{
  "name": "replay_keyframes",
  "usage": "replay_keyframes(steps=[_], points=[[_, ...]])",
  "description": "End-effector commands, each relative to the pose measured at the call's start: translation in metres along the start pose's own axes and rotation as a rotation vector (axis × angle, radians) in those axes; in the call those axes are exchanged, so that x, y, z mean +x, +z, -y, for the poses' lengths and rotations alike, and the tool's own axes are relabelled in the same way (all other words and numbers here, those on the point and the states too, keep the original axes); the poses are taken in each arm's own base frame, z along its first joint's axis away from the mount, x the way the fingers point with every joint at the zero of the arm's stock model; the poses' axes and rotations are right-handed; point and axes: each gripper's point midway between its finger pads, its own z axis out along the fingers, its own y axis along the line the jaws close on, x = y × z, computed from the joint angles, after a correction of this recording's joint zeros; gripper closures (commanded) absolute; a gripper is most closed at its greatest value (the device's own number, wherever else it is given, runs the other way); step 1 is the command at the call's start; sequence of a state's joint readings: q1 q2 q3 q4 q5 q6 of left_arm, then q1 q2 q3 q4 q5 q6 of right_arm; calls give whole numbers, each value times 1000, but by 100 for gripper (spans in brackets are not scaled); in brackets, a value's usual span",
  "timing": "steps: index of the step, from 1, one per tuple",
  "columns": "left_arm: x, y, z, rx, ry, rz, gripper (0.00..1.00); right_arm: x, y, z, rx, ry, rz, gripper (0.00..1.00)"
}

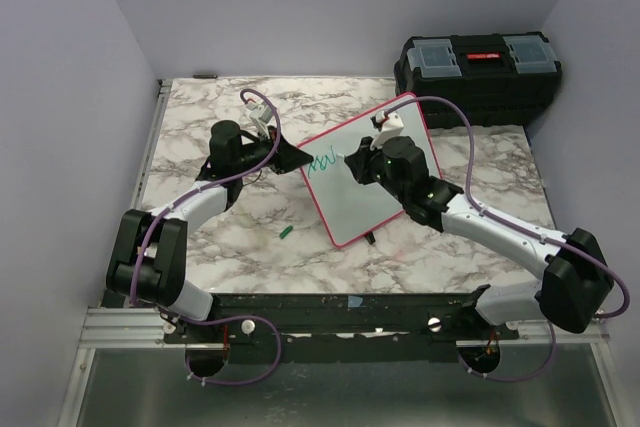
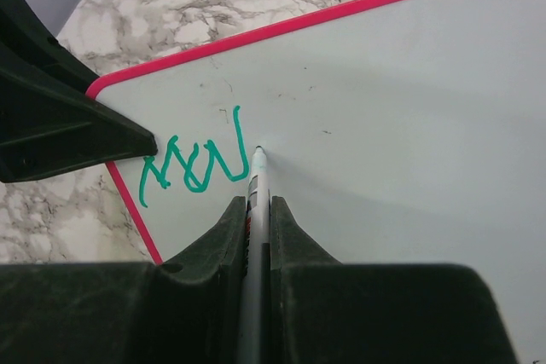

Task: Write a sentence on the whiteboard

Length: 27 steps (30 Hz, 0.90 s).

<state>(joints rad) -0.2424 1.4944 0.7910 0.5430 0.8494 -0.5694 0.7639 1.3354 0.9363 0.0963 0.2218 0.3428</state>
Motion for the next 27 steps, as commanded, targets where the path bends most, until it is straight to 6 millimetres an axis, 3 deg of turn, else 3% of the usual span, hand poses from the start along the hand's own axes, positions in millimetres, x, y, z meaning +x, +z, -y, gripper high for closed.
replay_keyframes(steps=[1, 5, 18, 27], points=[[-6, 4, -3, -5, 113, 11, 100, 12, 5, 1, -6, 10, -16, 99], [-6, 4, -2, -3, 115, 11, 100, 16, 5, 11, 39, 5, -20, 99], [-5, 3, -2, -9, 118, 9, 100, 2, 9, 30, 146, 4, -1, 99], [-4, 6, -2, -1, 115, 7, 100, -7, 15, 13, 67, 6, 5, 99]])
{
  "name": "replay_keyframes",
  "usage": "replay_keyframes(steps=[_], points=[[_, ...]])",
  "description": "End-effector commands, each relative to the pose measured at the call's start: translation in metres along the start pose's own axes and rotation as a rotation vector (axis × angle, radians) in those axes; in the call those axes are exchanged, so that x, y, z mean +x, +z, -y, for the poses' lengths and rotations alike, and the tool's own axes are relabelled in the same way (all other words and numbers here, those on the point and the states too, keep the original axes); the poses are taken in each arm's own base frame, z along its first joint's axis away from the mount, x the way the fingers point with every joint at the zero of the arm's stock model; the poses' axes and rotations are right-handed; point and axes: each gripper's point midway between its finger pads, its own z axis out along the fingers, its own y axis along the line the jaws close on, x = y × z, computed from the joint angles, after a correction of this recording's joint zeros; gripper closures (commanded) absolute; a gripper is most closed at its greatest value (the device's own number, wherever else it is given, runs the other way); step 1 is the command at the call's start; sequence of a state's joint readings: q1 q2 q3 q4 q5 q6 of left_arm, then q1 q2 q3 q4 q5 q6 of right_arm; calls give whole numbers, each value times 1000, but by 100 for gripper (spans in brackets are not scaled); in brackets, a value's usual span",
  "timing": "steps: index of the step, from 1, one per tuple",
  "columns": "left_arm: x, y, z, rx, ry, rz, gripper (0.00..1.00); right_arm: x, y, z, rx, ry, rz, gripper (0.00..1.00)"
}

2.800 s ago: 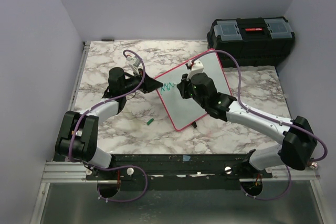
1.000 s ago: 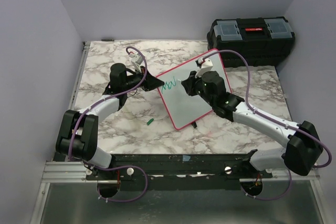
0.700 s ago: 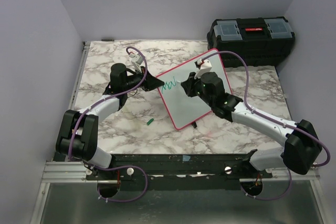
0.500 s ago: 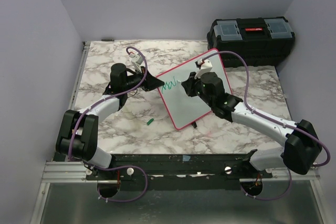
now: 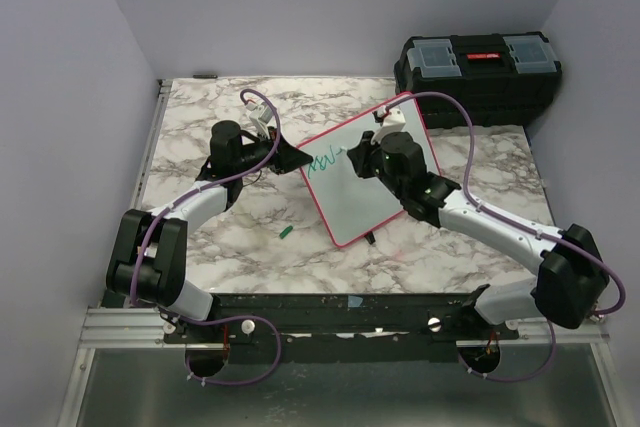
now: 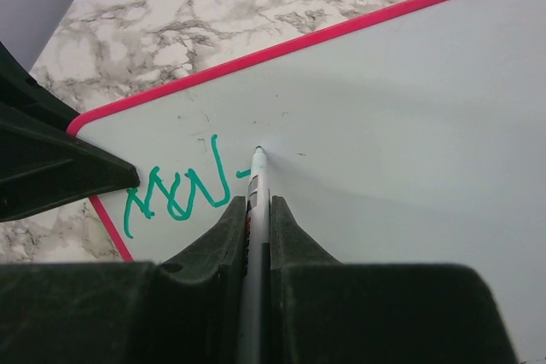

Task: Write a sentence on the whiteboard

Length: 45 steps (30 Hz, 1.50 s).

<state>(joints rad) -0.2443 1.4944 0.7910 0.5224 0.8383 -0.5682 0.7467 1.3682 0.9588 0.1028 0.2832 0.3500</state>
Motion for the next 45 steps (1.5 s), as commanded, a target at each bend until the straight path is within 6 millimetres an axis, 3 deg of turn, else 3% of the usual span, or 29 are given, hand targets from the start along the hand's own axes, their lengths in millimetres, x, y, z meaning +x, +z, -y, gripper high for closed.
replay_keyframes(steps=[1, 15, 26, 32, 40, 45], points=[[-7, 6, 0, 13, 128, 15, 100, 0, 6, -4, -16, -5, -19, 99], [-8, 9, 0, 19, 129, 14, 100, 34, -5, -12, -107, 9, -112, 99], [-9, 8, 2, 20, 131, 15, 100, 42, -17, 18, 27, -10, -122, 99], [-7, 7, 2, 17, 136, 15, 100, 21, -20, 27, 95, -39, -93, 99], [-6, 8, 0, 18, 142, 12, 100, -51, -33, 23, 131, -35, 69, 99], [-4, 8, -2, 14, 146, 8, 100, -61, -34, 34, 171, -22, 103, 99]])
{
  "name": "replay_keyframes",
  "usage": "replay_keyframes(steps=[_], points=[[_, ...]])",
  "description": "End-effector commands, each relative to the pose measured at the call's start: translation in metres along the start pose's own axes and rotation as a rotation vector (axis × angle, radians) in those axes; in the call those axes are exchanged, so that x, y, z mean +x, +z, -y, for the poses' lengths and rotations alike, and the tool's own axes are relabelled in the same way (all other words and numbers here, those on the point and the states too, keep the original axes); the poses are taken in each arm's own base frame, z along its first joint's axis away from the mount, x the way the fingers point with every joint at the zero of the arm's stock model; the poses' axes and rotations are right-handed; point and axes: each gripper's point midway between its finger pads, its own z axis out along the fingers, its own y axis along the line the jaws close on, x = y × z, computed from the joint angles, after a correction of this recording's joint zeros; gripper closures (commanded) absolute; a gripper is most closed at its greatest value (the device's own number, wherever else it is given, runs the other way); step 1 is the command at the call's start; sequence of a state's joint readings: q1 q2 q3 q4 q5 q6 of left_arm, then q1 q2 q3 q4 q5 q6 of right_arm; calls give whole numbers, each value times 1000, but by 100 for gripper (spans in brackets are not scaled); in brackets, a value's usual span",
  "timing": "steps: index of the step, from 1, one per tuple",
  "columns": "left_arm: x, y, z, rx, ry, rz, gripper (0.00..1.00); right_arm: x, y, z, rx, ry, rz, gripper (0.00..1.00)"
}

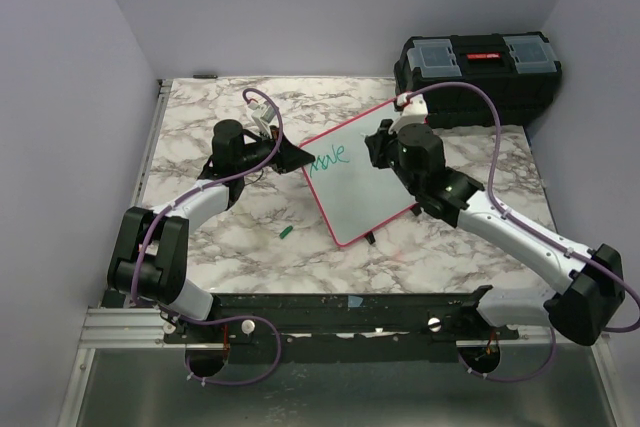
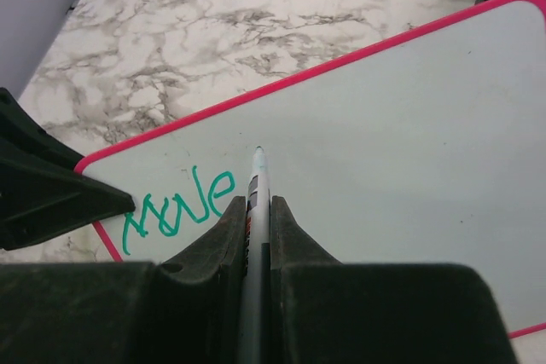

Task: Write a sentence on the whiteboard

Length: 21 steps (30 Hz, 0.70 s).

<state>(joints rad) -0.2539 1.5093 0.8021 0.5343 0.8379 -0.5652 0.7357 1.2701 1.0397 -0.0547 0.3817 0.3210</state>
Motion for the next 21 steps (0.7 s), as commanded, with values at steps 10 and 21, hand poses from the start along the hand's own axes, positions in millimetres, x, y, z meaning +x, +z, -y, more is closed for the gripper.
replay_keyframes(steps=[10, 21], points=[[-1, 4, -4, 10, 146, 1, 100, -11, 7, 37, 0, 76, 37, 99], [1, 6, -7, 9, 150, -12, 100, 8, 20, 28, -49, 71, -12, 99]])
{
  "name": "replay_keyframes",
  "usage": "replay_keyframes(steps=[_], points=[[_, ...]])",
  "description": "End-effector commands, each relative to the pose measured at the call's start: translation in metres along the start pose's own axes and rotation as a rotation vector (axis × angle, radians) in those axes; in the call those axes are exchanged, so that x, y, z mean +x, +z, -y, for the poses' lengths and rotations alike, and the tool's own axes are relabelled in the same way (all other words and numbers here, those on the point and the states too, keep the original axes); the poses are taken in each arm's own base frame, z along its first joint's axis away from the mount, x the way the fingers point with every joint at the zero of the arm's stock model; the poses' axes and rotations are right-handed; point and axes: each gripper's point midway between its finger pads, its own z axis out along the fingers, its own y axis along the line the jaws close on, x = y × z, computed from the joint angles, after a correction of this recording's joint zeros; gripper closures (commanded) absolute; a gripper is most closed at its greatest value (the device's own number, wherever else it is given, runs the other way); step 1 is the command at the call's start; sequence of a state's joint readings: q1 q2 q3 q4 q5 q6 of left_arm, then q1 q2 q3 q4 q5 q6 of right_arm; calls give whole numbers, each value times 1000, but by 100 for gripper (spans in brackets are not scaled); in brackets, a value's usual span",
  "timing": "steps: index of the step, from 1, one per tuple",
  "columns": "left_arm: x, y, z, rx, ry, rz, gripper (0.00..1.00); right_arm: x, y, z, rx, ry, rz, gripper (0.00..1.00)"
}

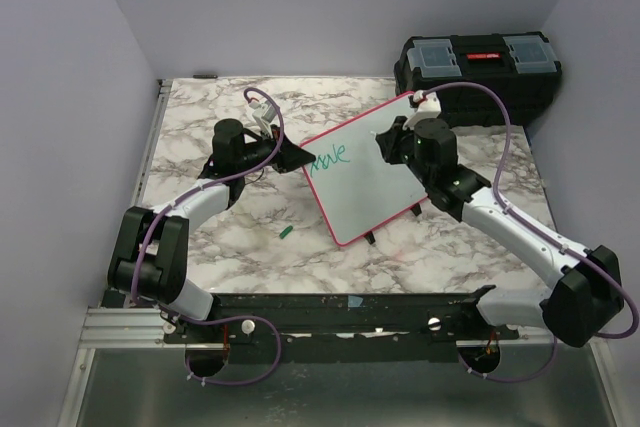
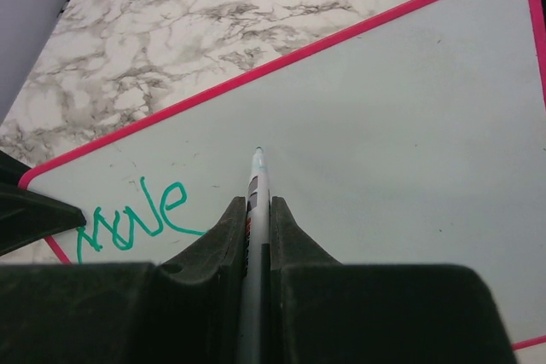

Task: Write a sentence on the whiteboard

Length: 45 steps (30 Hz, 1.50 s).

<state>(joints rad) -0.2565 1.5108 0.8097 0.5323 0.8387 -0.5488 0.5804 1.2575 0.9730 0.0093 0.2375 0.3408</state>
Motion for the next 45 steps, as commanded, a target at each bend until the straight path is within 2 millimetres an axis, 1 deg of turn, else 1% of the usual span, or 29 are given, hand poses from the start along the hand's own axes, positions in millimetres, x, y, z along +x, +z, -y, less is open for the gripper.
replay_keyframes(steps=[1, 9, 20, 25, 30, 34, 39, 45], points=[[3, 4, -8, 5, 130, -13, 100, 7, 9, -11, -57, 9, -13, 99], [2, 3, -6, 8, 137, -12, 100, 14, 19, -19, -89, 16, -38, 99], [2, 3, -6, 9, 138, -13, 100, 25, 29, -20, -89, 15, -65, 99], [2, 3, -5, 10, 138, -13, 100, 36, 25, -15, -81, 9, -90, 99], [2, 3, -5, 9, 138, -11, 100, 53, 14, -6, -65, 6, -127, 99], [1, 2, -4, 11, 140, -9, 100, 62, 7, 3, -36, 0, -144, 99], [1, 3, -5, 15, 136, -10, 100, 61, 5, 5, -24, 2, -144, 99], [2, 3, -5, 16, 135, -10, 100, 46, 14, 9, 26, 3, -112, 99]])
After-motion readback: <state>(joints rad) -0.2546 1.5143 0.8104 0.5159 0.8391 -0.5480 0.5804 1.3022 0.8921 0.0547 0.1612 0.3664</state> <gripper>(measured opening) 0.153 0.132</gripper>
